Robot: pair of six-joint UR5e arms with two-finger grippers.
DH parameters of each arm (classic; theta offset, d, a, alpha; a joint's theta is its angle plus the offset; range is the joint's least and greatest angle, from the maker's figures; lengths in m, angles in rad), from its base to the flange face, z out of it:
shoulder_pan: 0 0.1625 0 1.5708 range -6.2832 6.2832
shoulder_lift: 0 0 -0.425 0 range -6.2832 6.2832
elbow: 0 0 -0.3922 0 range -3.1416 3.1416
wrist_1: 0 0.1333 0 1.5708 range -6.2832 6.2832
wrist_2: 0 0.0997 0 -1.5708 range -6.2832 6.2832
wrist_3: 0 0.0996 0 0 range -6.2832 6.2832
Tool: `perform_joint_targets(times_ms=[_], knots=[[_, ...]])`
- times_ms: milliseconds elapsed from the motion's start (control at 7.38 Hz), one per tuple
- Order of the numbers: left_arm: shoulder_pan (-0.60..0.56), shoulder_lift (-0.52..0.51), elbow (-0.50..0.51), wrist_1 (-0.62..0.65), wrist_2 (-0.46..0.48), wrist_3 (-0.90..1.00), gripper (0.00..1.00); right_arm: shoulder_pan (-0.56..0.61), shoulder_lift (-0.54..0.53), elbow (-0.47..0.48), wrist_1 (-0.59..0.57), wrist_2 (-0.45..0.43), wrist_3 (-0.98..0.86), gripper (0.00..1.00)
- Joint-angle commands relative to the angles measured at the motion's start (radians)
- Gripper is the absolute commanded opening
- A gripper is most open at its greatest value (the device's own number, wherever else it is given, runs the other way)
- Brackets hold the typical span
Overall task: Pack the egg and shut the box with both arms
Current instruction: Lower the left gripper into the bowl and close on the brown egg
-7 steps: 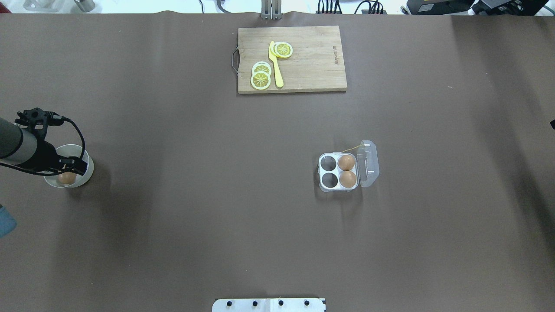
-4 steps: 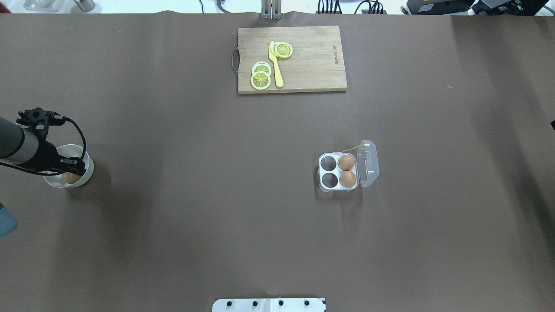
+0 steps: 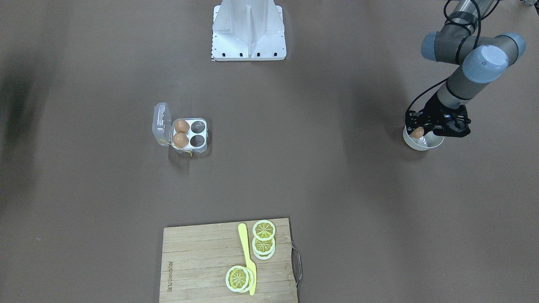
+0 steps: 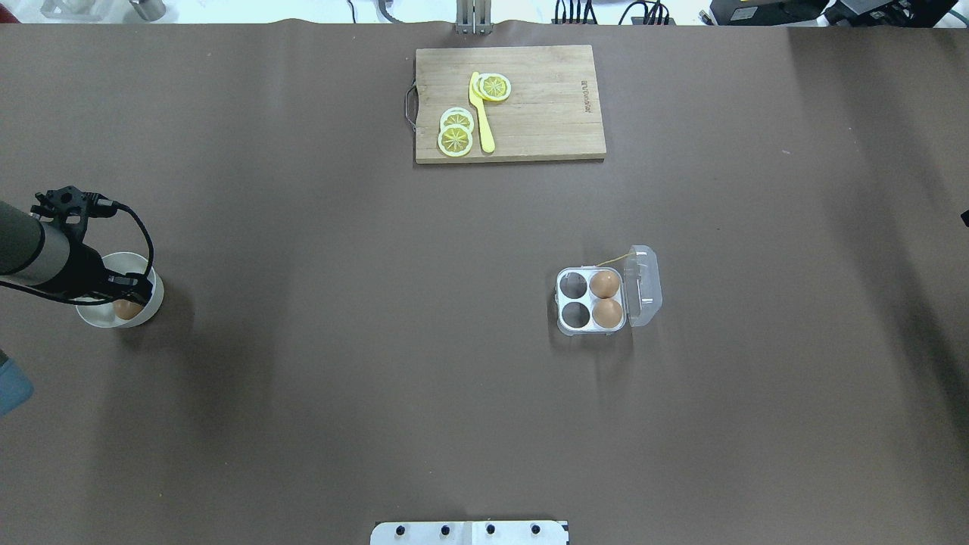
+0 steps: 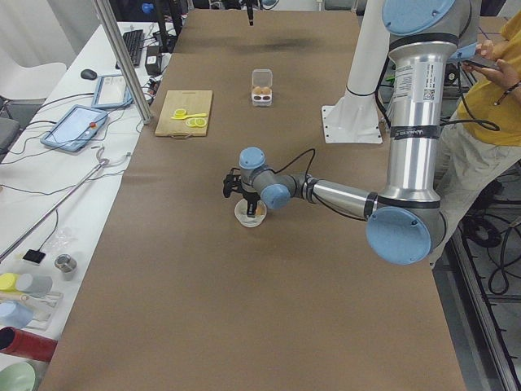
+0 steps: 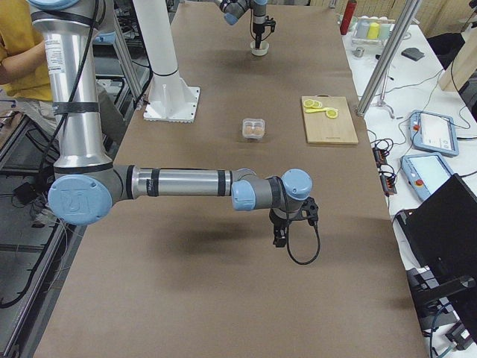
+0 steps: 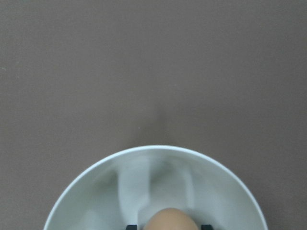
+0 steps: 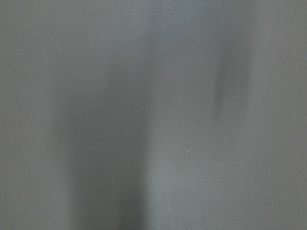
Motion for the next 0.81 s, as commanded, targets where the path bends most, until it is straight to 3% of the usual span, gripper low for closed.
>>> perform_joint_targets(times_ms=[0,678], knots=[[-0.010,0.012,-0.046,0.005,-0.053,0.000,0.40,0.000,-0.002,-0.001,0.000,0.000,0.000,1.00],[-0.094,-0.004,-0.080,0.013,-0.143,0.002,0.40,0.000,-0.005,0.000,0.000,0.000,0.002,1.00]])
